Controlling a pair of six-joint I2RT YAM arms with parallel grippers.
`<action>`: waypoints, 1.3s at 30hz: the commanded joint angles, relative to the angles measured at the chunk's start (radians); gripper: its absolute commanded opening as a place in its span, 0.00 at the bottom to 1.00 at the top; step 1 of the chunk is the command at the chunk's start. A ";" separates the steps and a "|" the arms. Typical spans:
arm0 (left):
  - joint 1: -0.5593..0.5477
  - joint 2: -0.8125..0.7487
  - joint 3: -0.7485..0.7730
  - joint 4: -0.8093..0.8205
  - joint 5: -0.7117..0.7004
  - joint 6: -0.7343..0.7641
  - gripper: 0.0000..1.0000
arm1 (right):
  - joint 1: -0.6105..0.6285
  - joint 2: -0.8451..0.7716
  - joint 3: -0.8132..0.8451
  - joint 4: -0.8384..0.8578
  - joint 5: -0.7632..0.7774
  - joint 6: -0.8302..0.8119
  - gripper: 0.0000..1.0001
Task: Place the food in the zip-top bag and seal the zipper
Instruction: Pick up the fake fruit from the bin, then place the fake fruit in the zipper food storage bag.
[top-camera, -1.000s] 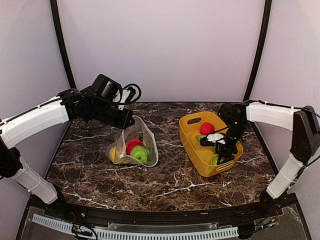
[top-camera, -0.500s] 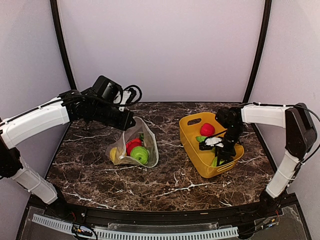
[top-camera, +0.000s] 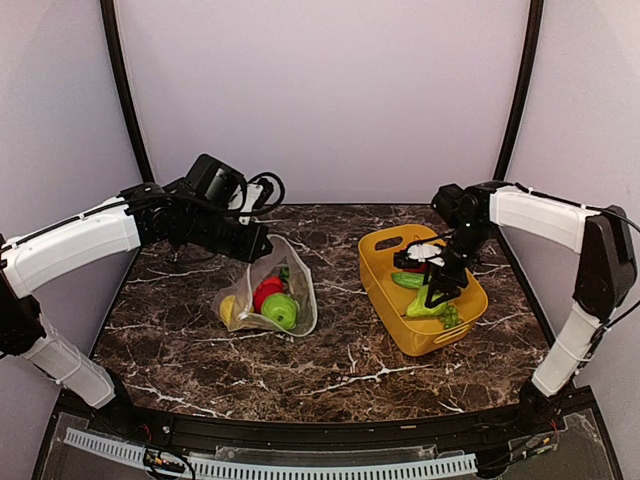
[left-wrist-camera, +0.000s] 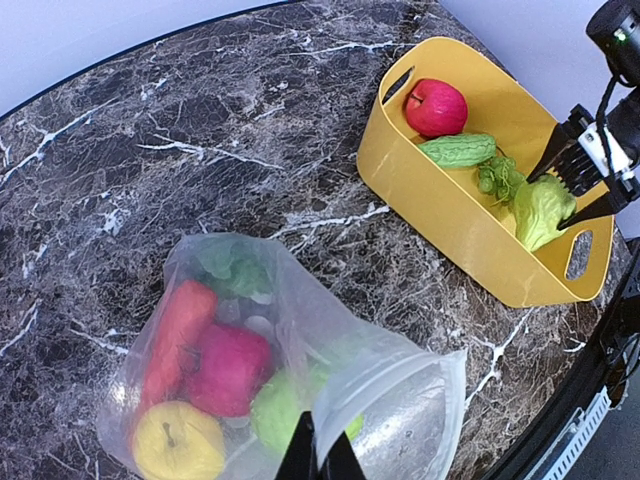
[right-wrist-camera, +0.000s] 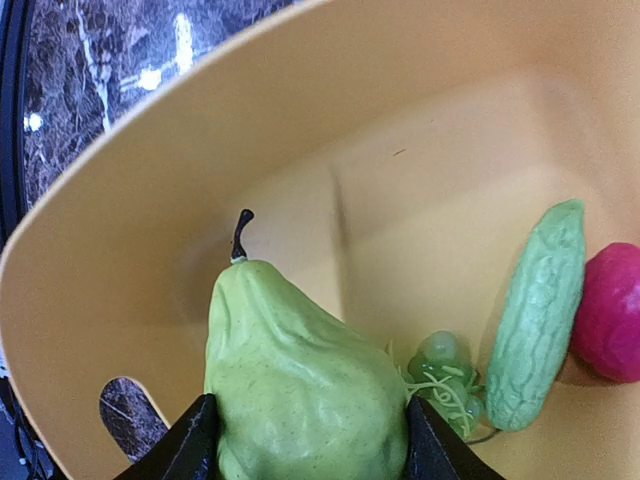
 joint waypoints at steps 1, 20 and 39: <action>0.001 -0.023 0.000 0.026 -0.002 -0.003 0.01 | -0.007 -0.065 0.083 -0.059 -0.069 0.034 0.34; -0.024 0.141 0.112 0.245 0.255 -0.222 0.01 | 0.010 -0.137 0.402 0.001 -0.648 0.279 0.38; -0.034 0.106 0.057 0.348 0.306 -0.353 0.01 | 0.320 -0.084 0.266 0.265 -0.246 0.358 0.39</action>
